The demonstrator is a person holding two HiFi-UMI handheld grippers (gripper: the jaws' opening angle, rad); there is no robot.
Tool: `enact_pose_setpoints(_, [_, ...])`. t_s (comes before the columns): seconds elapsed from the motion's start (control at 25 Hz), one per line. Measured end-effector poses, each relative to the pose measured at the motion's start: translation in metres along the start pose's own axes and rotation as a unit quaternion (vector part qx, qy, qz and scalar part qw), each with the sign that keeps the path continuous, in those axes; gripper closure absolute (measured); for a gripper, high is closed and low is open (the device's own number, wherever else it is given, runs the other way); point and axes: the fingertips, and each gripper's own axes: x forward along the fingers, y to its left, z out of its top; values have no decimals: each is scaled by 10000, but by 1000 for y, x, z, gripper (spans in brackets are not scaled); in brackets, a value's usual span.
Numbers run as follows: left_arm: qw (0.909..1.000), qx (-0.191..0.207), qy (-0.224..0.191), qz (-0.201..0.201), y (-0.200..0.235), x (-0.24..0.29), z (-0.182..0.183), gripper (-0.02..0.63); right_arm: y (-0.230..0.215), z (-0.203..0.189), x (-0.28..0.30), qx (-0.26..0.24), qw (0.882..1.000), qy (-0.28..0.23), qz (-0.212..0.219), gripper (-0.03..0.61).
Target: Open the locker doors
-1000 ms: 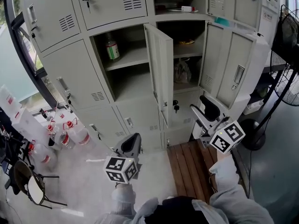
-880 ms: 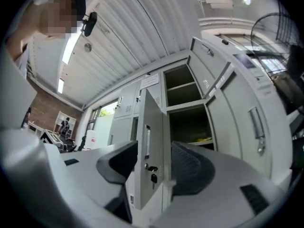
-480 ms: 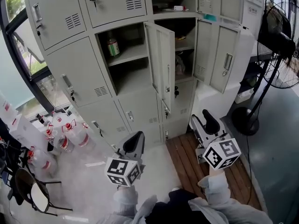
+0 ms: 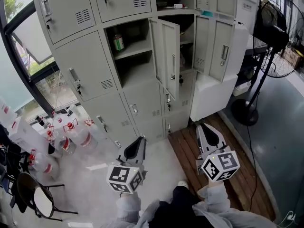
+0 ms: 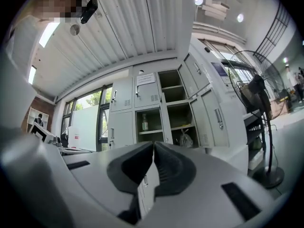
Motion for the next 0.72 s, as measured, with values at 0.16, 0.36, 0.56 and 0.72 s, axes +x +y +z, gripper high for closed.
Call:
enact_pose_setpoints(0.16, [10000,9,49,-81,-6,-25,-7,603,17,-13,-28,66,9999,44,-73,578])
enact_pose_setpoints(0.36, [9999,-43,77,-52,-10,-48,-19,603,32,-29,-53,-221,9993,235,-175,578])
enact_pose_setpoints(0.56, [9998,-180,124,36,-15,-61,-34,603,40,-45,-63,-485,9973,490,-256,578])
enact_pose_setpoints(0.72, [9992,-298,235,78,-18,-68,-47,603,46,-62,-65,-482,9961,708,-190,578])
